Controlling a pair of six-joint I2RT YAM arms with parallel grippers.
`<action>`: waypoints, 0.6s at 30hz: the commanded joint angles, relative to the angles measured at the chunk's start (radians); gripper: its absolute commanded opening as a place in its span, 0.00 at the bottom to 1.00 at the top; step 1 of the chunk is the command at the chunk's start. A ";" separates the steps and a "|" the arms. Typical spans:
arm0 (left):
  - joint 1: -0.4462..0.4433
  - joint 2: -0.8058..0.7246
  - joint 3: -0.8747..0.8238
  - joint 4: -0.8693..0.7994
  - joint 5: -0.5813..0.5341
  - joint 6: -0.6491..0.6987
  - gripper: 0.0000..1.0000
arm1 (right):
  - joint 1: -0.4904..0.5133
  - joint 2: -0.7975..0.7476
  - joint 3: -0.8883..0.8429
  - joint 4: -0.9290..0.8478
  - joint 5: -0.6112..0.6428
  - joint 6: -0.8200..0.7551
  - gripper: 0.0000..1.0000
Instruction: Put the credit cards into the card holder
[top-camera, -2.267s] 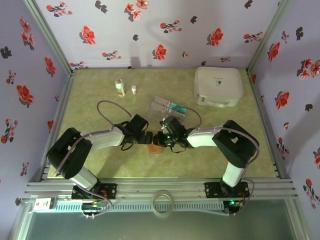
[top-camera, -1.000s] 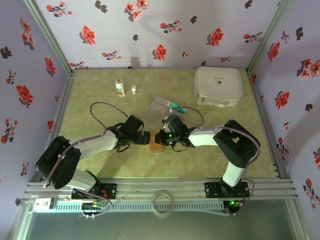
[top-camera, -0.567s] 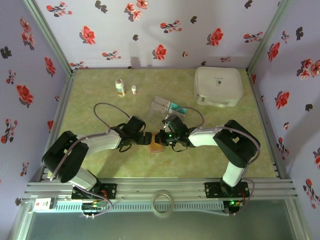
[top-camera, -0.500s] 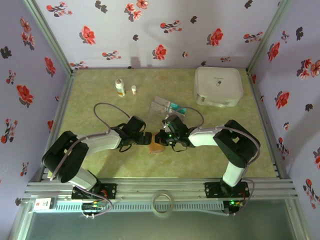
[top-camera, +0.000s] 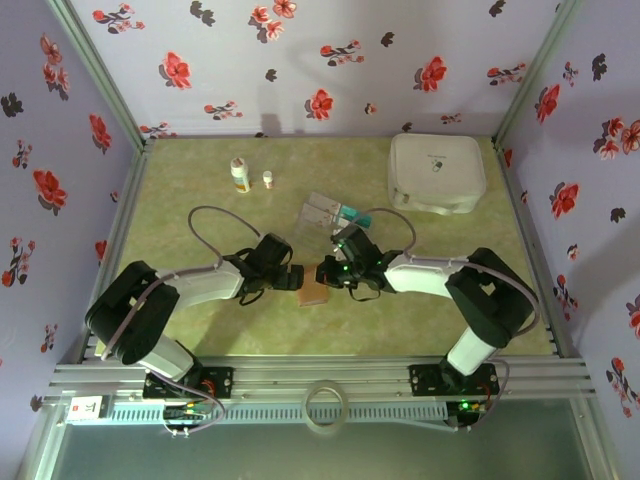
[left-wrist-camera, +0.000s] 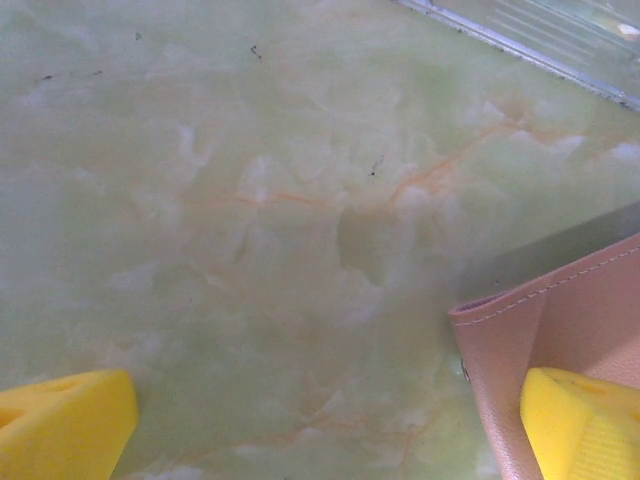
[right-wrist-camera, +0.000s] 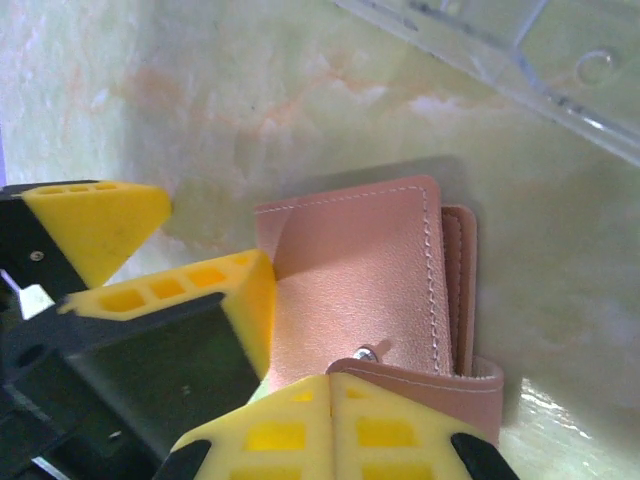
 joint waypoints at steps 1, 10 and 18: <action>-0.001 0.066 -0.042 0.006 0.028 0.003 1.00 | -0.011 -0.027 0.035 -0.068 0.036 -0.041 0.00; -0.004 0.065 -0.040 0.005 0.027 0.007 1.00 | -0.012 0.028 0.068 -0.066 0.011 -0.054 0.00; -0.005 0.066 -0.040 0.004 0.026 0.007 1.00 | -0.009 0.068 0.078 -0.039 -0.016 -0.046 0.00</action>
